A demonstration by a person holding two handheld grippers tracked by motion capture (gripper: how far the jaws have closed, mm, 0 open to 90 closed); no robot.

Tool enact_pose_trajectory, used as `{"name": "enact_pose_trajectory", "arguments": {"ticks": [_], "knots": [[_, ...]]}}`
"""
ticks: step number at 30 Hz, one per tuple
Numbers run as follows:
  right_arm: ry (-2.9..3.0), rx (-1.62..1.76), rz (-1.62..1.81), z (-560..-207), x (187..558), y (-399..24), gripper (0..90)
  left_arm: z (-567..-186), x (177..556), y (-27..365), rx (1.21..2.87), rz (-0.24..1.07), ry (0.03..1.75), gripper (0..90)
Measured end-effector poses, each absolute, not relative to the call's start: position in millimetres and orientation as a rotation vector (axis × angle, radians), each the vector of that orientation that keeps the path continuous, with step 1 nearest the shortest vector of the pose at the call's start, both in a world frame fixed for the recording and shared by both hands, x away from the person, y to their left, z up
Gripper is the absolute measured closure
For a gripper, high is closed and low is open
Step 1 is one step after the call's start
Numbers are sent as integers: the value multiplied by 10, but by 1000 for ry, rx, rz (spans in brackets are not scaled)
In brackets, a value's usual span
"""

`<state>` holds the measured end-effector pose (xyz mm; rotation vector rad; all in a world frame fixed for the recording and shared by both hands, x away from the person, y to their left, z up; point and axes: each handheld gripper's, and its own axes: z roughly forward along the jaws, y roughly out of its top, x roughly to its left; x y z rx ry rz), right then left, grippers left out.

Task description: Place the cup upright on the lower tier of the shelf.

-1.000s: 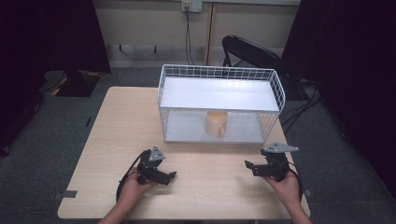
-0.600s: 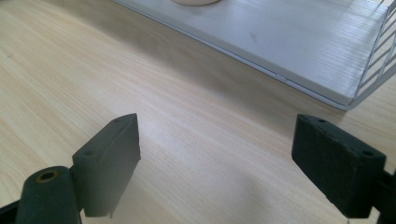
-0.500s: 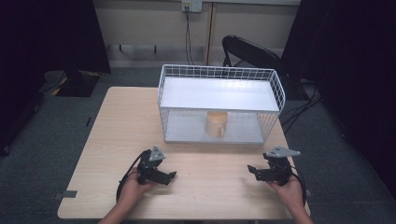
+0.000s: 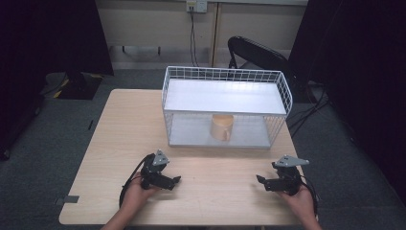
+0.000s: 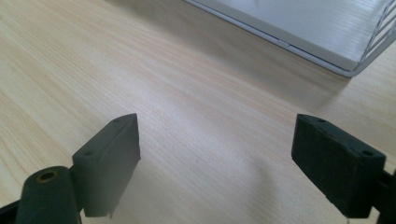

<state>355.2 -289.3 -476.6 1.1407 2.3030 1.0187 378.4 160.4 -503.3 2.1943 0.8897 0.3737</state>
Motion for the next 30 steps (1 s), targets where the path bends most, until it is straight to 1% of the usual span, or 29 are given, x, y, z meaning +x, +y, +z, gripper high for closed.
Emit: {"name": "enact_pose_trajectory", "arguments": {"ticks": [30], "knots": [[2331,1118,953,-4915,3448,-3054,150,-5033,3785,1604,2193,375,887,32]]}}
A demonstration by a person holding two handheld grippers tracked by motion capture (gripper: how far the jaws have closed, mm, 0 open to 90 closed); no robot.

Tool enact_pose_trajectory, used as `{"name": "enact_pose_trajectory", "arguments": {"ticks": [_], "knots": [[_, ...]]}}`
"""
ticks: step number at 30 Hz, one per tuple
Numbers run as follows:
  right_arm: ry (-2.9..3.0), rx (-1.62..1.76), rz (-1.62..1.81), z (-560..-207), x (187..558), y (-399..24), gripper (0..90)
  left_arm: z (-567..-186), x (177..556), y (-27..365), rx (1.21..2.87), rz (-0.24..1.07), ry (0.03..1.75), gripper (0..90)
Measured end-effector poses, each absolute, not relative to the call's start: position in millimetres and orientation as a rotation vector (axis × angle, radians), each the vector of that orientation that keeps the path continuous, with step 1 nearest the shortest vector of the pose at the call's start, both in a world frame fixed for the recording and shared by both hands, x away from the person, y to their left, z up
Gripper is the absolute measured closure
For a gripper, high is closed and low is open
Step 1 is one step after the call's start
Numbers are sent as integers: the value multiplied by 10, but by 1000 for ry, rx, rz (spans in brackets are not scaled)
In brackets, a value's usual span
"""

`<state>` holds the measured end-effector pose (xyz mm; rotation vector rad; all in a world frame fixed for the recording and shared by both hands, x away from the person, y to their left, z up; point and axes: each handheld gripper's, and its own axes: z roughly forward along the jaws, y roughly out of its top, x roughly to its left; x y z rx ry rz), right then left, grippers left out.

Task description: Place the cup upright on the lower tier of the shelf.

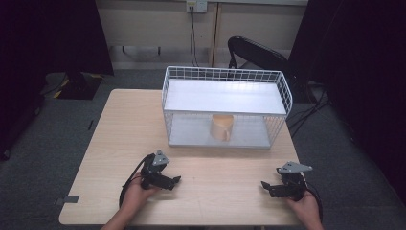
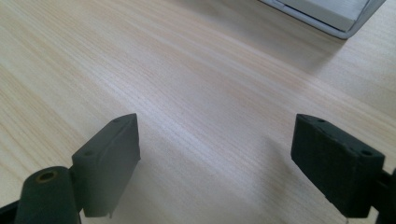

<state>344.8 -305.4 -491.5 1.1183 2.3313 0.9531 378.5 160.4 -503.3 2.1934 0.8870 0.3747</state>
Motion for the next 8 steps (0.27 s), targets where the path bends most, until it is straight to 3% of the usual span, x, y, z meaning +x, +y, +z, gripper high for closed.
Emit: {"name": "enact_pose_trajectory", "arguments": {"ticks": [8], "knots": [[2339,1127,954,-4967,3448,-3067,148,-5032,3784,1604,2195,374,889,32]]}}
